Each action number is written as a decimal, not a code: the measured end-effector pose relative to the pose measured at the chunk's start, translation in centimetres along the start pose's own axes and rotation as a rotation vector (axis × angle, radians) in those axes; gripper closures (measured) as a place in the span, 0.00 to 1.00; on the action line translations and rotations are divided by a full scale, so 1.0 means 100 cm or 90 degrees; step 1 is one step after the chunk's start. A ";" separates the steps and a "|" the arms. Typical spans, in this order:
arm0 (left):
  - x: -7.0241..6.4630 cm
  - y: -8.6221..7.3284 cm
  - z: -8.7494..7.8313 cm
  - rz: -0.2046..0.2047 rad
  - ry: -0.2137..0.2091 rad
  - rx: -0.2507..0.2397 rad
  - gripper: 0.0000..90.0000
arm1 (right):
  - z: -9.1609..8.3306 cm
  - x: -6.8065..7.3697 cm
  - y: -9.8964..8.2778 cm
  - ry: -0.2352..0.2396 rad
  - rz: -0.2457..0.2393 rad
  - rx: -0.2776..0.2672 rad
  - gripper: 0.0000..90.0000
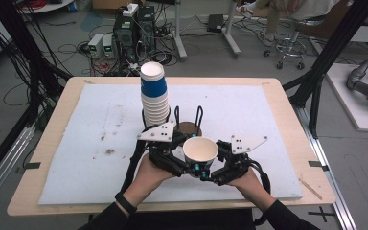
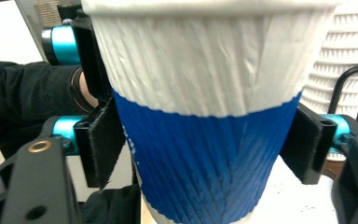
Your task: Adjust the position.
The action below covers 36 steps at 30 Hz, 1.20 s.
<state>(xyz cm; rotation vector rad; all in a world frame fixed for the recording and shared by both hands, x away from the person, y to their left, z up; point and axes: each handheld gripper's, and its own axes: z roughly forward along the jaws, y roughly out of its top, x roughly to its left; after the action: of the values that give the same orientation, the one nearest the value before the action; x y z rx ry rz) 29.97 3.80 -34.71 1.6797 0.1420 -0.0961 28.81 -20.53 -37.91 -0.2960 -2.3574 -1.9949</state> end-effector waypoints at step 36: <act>-0.001 0.003 -0.023 0.009 0.017 -0.002 0.16 | -0.010 -0.003 0.005 -0.011 -0.017 -0.014 0.29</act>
<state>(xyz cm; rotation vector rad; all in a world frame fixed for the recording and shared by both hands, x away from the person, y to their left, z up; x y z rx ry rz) 29.89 6.02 -34.18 1.6788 0.1507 -0.0633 29.04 -21.50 -37.33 -0.2861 -2.3644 -2.0385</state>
